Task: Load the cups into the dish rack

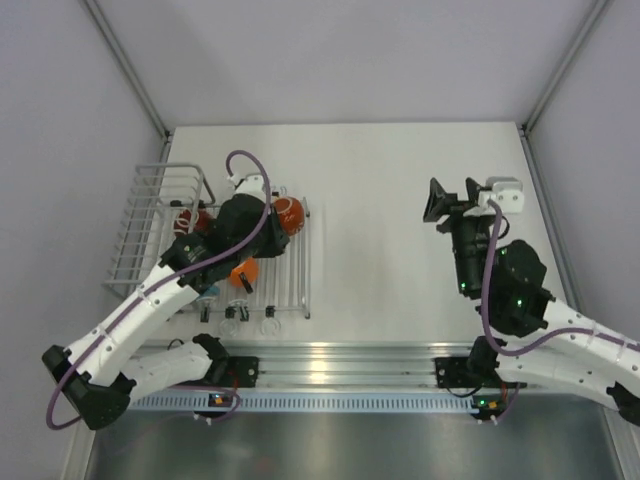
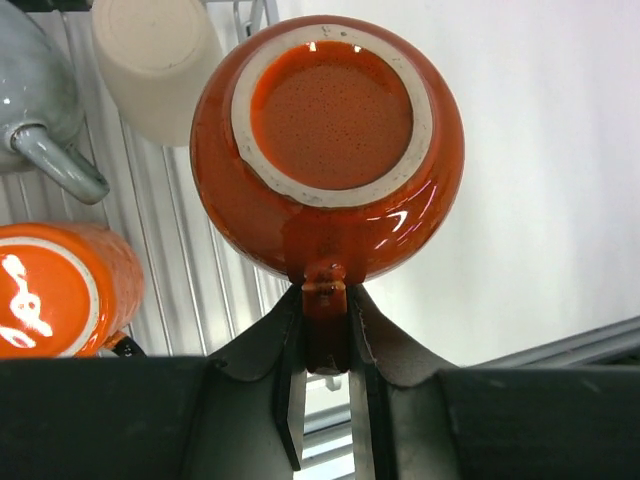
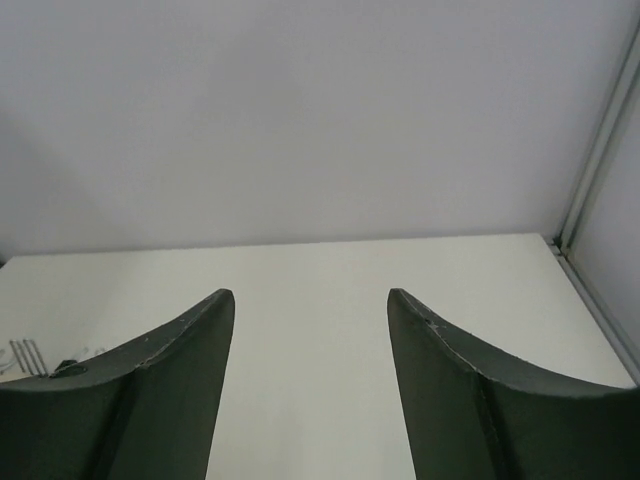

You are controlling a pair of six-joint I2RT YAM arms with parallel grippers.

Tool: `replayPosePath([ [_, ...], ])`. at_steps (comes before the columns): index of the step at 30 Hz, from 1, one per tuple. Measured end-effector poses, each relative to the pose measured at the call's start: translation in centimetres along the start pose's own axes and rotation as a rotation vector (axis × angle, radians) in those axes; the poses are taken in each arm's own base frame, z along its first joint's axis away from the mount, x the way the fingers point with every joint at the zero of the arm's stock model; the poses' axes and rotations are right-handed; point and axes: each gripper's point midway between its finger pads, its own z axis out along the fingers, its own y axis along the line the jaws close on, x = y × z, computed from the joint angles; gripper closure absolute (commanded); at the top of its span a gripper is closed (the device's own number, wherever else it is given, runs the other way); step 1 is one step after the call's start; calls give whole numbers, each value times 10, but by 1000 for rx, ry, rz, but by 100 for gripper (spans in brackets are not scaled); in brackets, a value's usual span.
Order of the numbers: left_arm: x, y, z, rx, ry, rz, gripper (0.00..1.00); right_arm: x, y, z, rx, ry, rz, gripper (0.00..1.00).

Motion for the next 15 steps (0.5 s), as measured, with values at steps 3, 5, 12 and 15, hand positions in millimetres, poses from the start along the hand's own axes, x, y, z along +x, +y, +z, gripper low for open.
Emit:
replayPosePath([
  [3, 18, 7, 2, -63, 2, 38, 100, 15, -6, 28, 28, 94, 19, 36],
  [5, 29, 16, 5, -117, 7, 58, 100, 39, -3, 40, 20, 176, 12, 36],
  [12, 41, 33, 6, -225, -19, 68, 100, 132, 9, 32, -61, 477, -12, 36],
  [15, 49, 40, 8, -250, -16, 58, 100, 137, 10, 31, -76, 502, 13, 36],
])
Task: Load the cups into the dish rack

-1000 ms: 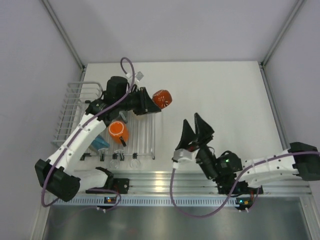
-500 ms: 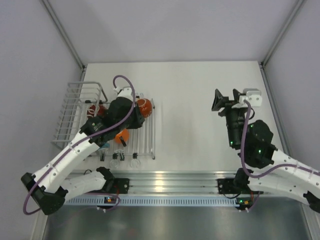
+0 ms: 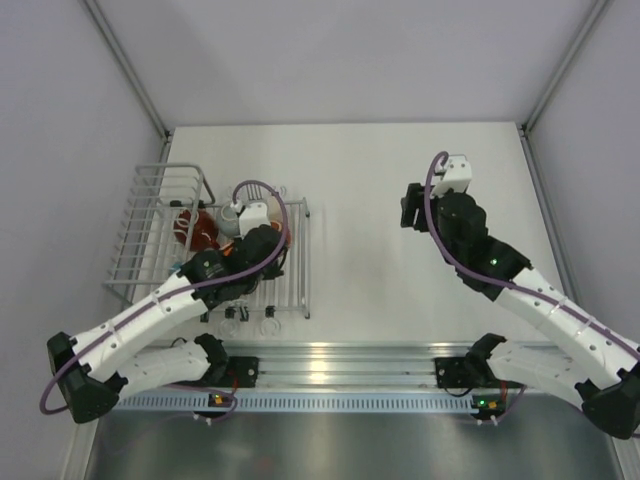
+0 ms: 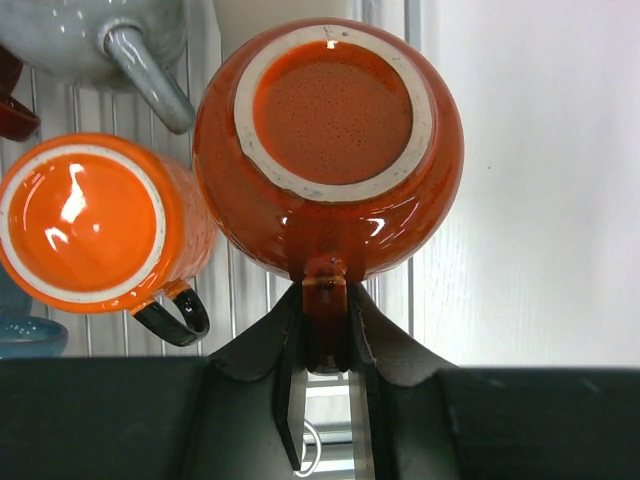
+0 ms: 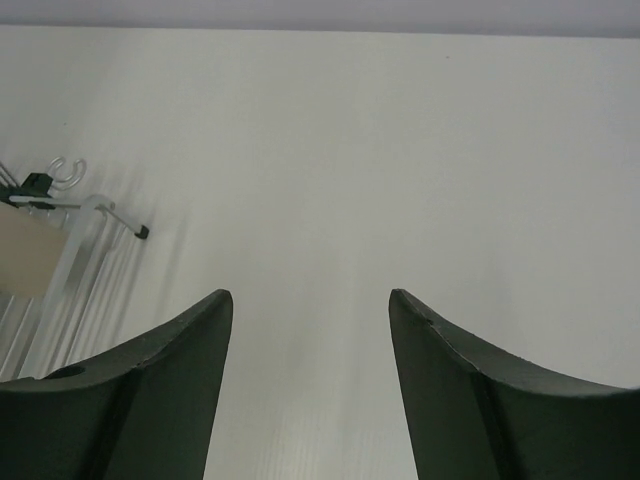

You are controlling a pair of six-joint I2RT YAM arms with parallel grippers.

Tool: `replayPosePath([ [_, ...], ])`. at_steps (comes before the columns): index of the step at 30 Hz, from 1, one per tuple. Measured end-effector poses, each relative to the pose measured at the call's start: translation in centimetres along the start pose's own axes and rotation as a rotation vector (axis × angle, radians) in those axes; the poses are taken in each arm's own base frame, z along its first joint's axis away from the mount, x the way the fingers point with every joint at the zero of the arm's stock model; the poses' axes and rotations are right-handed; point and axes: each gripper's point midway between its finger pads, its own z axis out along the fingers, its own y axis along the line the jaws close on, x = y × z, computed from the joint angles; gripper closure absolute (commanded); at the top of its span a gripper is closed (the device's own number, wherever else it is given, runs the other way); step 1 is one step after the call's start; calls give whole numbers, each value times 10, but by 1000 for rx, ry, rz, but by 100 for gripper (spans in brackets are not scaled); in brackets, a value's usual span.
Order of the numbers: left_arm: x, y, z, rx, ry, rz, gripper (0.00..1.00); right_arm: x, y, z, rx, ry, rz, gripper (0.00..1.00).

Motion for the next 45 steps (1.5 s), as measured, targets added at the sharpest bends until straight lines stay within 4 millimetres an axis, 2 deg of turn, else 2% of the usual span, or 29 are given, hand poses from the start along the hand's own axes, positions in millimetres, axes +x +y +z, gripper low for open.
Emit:
replayPosePath([
  [5, 26, 14, 9, -36, 39, -8, 100, 1, 3, -3, -37, -4, 26, 35],
  [9, 45, 24, 17, -65, 73, -5, 100, 1, -3, -17, -59, -40, 50, 35],
  [13, 59, 27, 23, -73, 99, -4, 100, -15, -5, -26, -72, -97, 79, 35],
  [19, 69, 24, 31, -50, 108, -12, 100, -26, -8, -33, -78, -143, 102, 35],
  [33, 81, 16, 47, -38, 125, -7, 100, -13, -9, -28, -71, -123, 71, 34],
  [36, 82, 14, 51, -39, 126, -7, 96, -14, -9, -28, -72, -127, 66, 34],
  [37, 82, 13, 52, -39, 126, -9, 90, -14, -10, -29, -72, -127, 65, 34],
  [41, 82, 11, 53, -31, 123, -19, 76, -16, -11, -30, -72, -133, 61, 34],
  [45, 85, 9, 53, -21, 136, -36, 71, -15, -12, -30, -68, -136, 53, 34],
])
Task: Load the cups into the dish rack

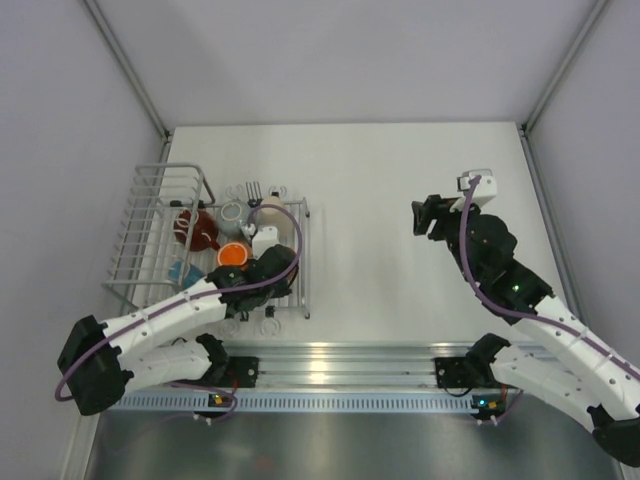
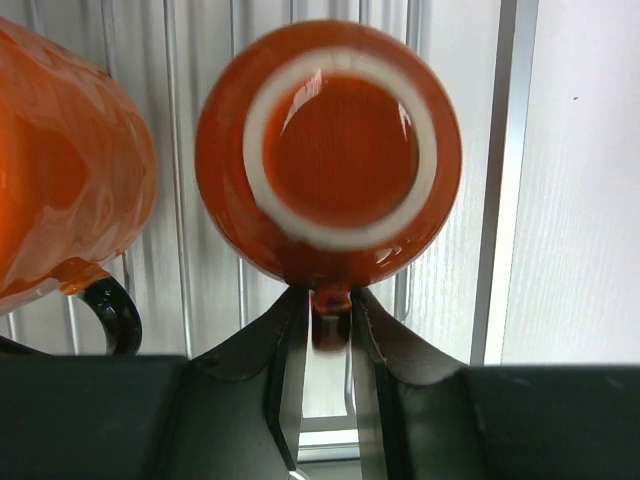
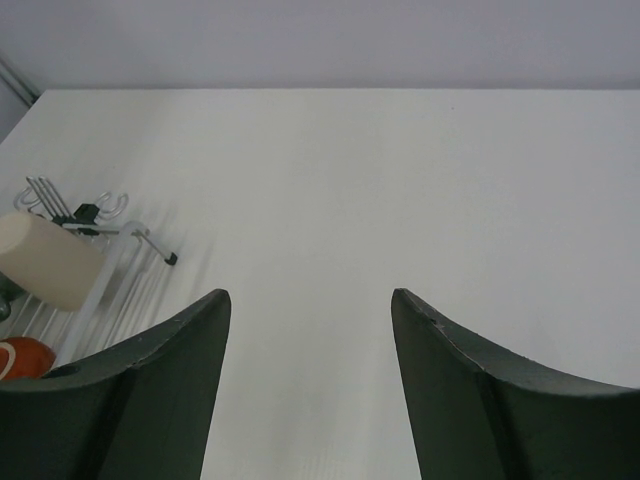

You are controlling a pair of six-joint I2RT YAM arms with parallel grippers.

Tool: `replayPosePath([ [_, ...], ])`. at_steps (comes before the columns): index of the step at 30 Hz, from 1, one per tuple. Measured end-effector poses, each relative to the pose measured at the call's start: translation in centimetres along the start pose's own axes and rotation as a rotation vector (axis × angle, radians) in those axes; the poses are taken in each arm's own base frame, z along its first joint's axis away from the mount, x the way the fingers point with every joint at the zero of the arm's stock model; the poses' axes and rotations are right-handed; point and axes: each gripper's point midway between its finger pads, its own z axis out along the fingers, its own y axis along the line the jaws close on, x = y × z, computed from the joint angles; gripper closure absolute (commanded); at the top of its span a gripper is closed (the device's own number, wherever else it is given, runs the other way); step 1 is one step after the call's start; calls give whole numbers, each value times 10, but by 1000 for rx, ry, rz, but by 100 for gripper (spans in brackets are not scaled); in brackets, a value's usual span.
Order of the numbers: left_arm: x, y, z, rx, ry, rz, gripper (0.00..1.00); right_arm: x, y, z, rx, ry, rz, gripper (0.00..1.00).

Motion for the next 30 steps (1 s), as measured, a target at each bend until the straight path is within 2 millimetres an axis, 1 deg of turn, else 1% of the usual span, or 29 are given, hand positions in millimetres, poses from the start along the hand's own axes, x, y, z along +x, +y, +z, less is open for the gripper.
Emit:
replayPosePath([
  [4, 5, -2, 0, 12, 20, -10, 70, 0, 0, 0, 2, -1, -4, 34],
  [8, 7, -2, 0, 15, 29, -20, 67, 0, -1, 0, 2, -1, -7, 34],
  [15, 5, 2, -4, -4, 25, -17, 60, 0, -1, 0, 2, 0, -8, 33],
  [16, 2, 3, -6, -9, 19, -16, 58, 0, 0, 0, 2, 0, -8, 31],
  [17, -3, 3, -10, -11, 11, -17, 53, 1, 0, 1, 1, 3, -8, 29],
  [18, -10, 0, -14, -6, -6, -20, 42, 2, 1, 1, -1, 8, -11, 26],
  [19, -19, -3, -19, 3, -24, -27, 34, 4, 2, 2, -6, 14, -12, 17],
  [20, -29, -7, -26, 18, -50, -36, 25, 6, 3, 4, -11, 23, -15, 11],
  [22, -49, -16, -38, 54, -99, -56, 20, 11, 6, 5, -20, 41, -20, 1],
  [23, -58, -19, -44, 69, -121, -64, 9, 13, 7, 6, -27, 49, -21, 1],
  [24, -69, -23, -53, 87, -148, -65, 2, 16, 9, 7, -34, 58, -19, 1],
  [27, -97, -32, -73, 121, -214, -73, 2, 18, 14, 8, -48, 83, -8, 1],
  [30, -121, -39, -90, 151, -270, -68, 2, 10, 21, 11, -56, 95, 32, 1],
])
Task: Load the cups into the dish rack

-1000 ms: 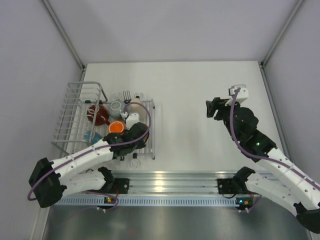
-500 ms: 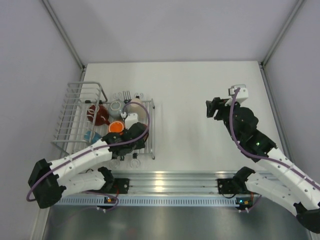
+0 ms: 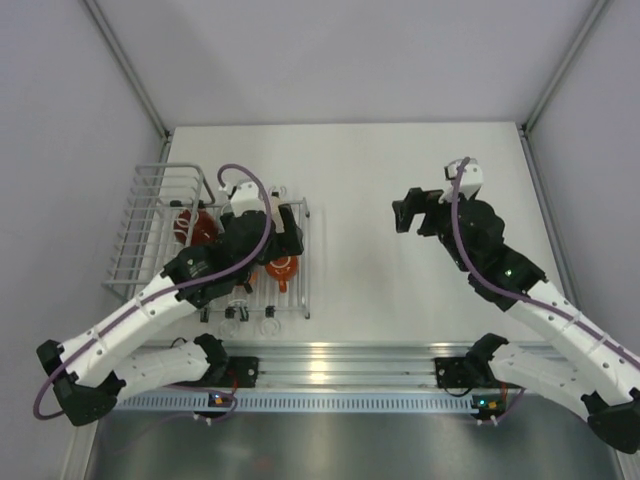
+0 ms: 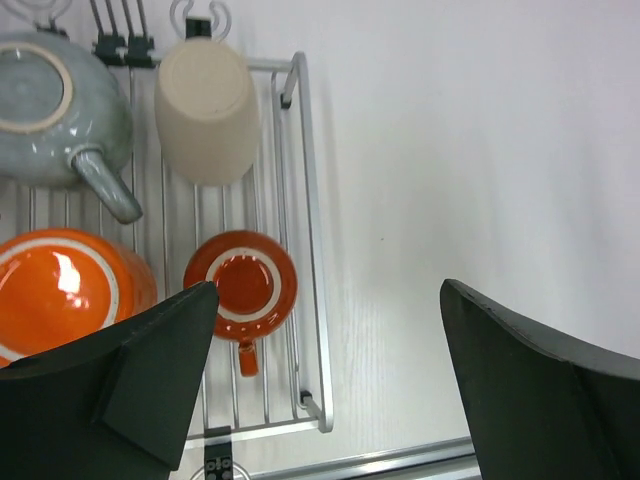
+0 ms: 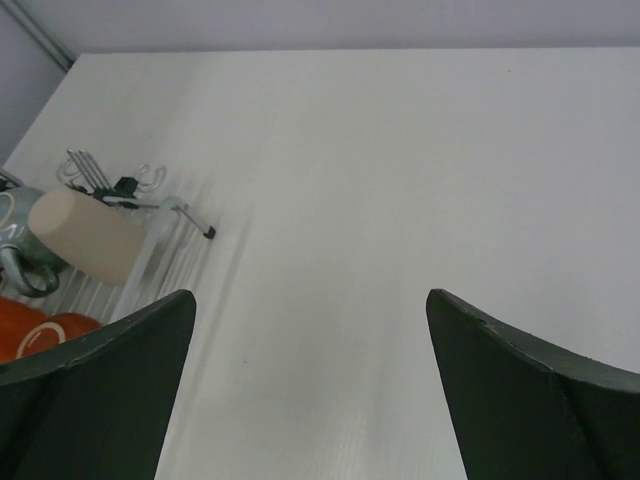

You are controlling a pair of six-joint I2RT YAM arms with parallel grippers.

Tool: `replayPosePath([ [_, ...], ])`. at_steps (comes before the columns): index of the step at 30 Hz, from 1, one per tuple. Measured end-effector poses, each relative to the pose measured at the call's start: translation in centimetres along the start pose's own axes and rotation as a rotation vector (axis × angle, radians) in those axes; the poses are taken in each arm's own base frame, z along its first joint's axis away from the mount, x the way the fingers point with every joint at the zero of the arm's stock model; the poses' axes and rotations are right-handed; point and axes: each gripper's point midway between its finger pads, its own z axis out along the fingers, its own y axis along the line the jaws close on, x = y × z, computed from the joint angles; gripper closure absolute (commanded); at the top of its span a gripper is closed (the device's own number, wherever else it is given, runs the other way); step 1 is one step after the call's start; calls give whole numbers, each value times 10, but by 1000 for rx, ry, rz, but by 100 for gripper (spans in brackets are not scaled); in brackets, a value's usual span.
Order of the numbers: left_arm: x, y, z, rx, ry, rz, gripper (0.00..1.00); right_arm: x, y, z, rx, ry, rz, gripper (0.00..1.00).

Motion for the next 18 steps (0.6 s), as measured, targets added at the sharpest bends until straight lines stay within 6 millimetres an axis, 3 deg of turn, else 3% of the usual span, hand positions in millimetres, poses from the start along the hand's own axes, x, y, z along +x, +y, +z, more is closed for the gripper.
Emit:
replayPosePath([
  [7, -51, -32, -23, 142, -108, 67, 2, -11, 28, -9, -117, 33, 121, 1],
  [10, -61, -44, -31, 216, -143, 89, 2, -8, 31, -19, -150, 68, 131, 1],
  [18, -92, -60, -61, 361, -267, 78, 2, -37, 31, -52, -193, 20, 176, 1],
])
